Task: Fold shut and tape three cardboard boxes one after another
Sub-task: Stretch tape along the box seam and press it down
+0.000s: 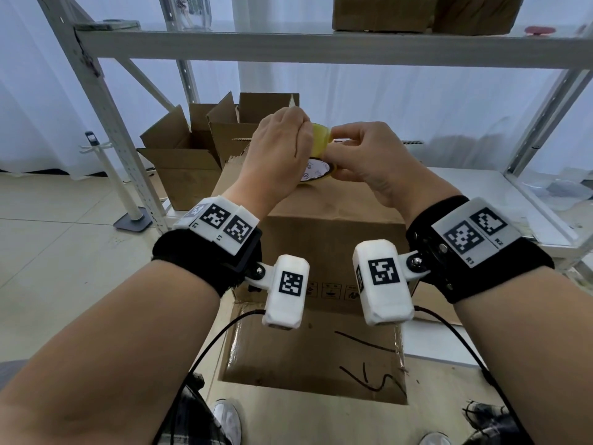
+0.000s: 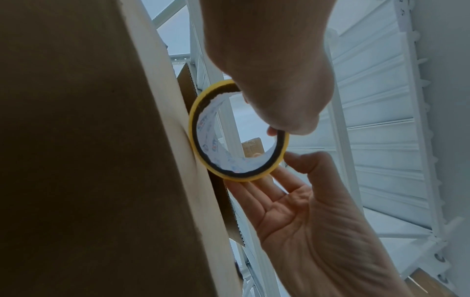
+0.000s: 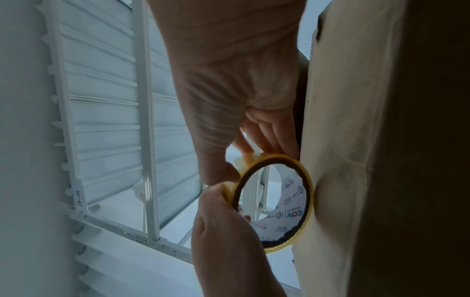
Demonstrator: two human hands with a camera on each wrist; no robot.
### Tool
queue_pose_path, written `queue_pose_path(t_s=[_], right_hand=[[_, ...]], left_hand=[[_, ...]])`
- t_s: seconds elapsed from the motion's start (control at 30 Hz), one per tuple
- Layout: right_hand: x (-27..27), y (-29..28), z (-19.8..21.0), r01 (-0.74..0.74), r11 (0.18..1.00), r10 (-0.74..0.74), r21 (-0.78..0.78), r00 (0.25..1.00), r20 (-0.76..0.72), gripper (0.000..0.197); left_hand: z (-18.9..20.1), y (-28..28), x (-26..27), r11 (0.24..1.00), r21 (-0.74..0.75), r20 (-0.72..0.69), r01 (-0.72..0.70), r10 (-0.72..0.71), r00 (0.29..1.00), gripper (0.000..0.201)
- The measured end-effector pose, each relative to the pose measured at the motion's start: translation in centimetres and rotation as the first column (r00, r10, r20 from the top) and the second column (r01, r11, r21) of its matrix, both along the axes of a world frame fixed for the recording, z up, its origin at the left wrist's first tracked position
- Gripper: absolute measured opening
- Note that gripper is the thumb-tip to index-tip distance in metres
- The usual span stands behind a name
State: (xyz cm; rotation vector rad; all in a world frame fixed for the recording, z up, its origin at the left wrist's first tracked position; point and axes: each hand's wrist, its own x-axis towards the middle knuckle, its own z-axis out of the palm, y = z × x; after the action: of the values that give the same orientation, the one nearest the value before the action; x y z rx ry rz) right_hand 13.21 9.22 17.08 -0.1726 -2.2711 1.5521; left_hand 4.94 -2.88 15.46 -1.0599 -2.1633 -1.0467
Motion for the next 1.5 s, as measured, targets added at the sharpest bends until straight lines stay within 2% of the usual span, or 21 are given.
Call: queue_pose_path(t_s=[0.1,0.23,0.33,0.47,0.73,0.9,0.97,1.0,1.1,1.13,1.2,1.27,1.37,1.5], right_hand=[[-0.1,0.0,-0.2,0.009,1.000,-0.009,-0.025,1.000,-0.016,0.015],[-0.4,0.4,-0.9,0.084,0.995,-0.086,-0.060,0.996,-0.028,0.018],[-0.3,0.1,-0.9,-0.005,0.994,0.009,-0.106,0.999,0.035,0.015],[-0.2,-0.3,-0.8,-0.040,0.994,0.042,-0.099,0.999,0.019,0.010],[-0.8,0.2,-1.1,-0.035,0.992,0.035,-0.119,0.999,-0.001,0.033],[-0.8,0.5,-1.8,0.020,0.997,-0.024,-0.076,0.998,-0.053,0.026],[-0.8,0.9,-1.8,0.043,0.996,-0.047,-0.082,0.998,-0.040,0.023],[-0.8,1.1,-1.6,0.039,0.996,-0.040,-0.077,0.999,-0.019,0.022],[-0.4,1.8,-1.3,-0.127,0.988,0.130,-0.085,0.991,0.035,0.013],[-0.3,1.9,-1.2,-0.177,0.983,0.178,-0.051,0.984,0.029,0.009],[0.0,2.0,-1.2,-0.182,0.981,0.184,0.065,0.983,-0.023,0.010],[-0.1,1.8,-1.1,-0.089,0.978,0.108,0.187,0.990,-0.091,0.014],[-0.4,1.4,-1.0,0.056,0.928,0.008,0.369,0.985,-0.170,0.021],[-0.6,1.3,-1.2,0.194,0.887,-0.100,0.419,0.967,-0.236,0.025]], left_hand=[[0.1,-0.1,0.0,1.000,0.009,-0.020,0.002,-0.002,1.000,0.027],[0.0,0.2,-0.1,1.000,-0.020,-0.059,0.010,-0.011,0.998,0.030],[-0.3,0.1,-0.5,0.999,-0.036,-0.038,0.010,-0.011,0.999,0.030],[-0.3,-0.1,-0.7,0.999,-0.033,-0.039,0.006,-0.008,0.999,0.031],[-0.4,-0.4,-0.7,1.000,-0.020,-0.080,0.004,-0.006,0.997,0.030],[-0.1,-0.4,-0.4,0.998,-0.055,-0.078,0.004,-0.009,0.997,0.029],[0.2,-0.6,-0.7,0.996,-0.077,-0.011,0.037,-0.038,0.999,0.028],[0.4,-0.8,-0.9,0.995,-0.059,0.071,0.076,-0.072,0.995,0.026],[0.5,-1.2,-1.4,0.965,0.155,0.346,0.209,-0.252,0.904,0.024],[0.4,-1.2,-1.5,0.952,0.211,0.381,0.224,-0.291,0.877,0.024],[0.2,-1.2,-1.6,0.943,0.257,0.381,0.212,-0.300,0.874,0.025],[0.1,-1.0,-1.8,0.941,0.294,0.366,0.168,-0.273,0.890,0.027],[0.2,-1.1,-1.8,0.928,0.333,0.409,0.166,-0.300,0.862,0.027],[0.2,-1.2,-1.7,0.957,0.256,0.439,0.138,-0.242,0.865,0.026]])
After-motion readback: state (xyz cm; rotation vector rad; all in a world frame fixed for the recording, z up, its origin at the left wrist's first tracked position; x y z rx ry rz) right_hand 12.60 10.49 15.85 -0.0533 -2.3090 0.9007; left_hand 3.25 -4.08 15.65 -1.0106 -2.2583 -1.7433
